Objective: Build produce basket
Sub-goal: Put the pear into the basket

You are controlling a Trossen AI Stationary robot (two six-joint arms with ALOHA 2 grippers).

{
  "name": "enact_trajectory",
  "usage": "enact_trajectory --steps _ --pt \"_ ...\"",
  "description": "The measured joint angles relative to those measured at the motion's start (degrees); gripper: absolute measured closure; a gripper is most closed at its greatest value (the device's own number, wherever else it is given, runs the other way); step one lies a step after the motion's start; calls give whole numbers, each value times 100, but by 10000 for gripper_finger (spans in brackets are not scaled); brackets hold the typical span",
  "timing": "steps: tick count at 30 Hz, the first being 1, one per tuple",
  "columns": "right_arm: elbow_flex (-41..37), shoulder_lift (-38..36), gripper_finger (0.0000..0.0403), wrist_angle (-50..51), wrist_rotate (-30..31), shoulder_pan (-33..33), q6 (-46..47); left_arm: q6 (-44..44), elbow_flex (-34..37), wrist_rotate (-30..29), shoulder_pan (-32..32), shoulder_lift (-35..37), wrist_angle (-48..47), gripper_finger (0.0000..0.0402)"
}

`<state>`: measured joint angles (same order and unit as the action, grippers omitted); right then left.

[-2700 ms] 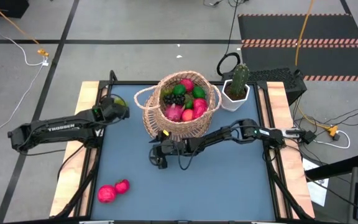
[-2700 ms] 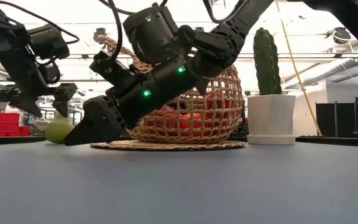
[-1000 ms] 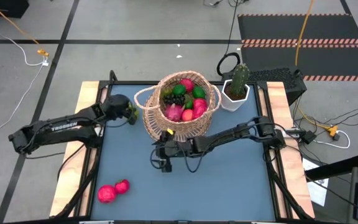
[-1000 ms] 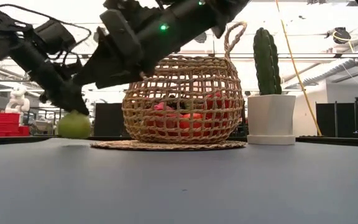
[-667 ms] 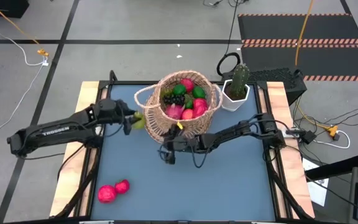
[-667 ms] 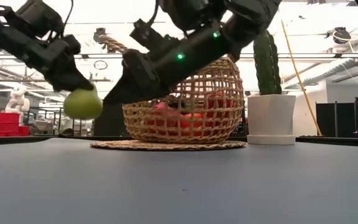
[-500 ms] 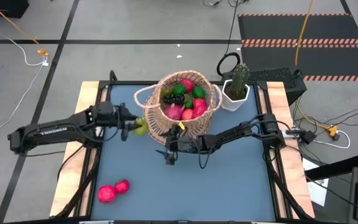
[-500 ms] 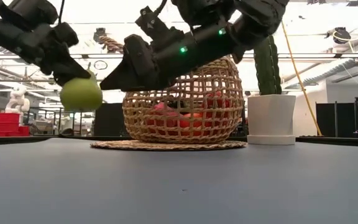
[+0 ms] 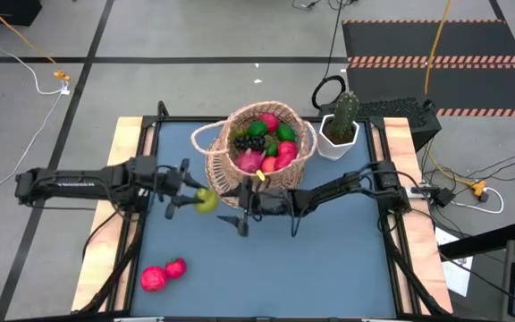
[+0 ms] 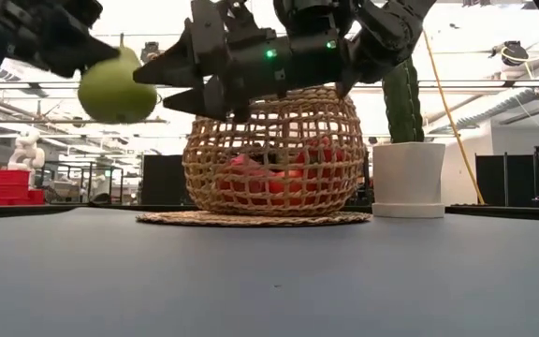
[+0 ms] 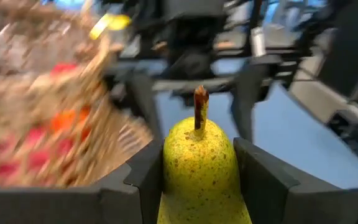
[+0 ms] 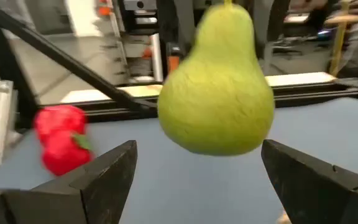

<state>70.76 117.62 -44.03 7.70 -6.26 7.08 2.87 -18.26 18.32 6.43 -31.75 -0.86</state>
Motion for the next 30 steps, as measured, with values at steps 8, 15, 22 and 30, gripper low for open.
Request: enact_trajectory --steps 8,15,22,30 --pt "2 2 52 -385 -204 -36 110 731 -1 286 -779 -149 1014 222" --pt "0 9 48 -1055 -1195 -240 -262 1111 -4 379 -1278 -846 1816 227" --pt "0 4 47 -1172 -653 -502 -858 1455 -2 374 -1438 -1631 2953 223" --pt "1 -16 51 -903 -653 -419 -516 1759 17 263 -1445 -2357 3840 222"
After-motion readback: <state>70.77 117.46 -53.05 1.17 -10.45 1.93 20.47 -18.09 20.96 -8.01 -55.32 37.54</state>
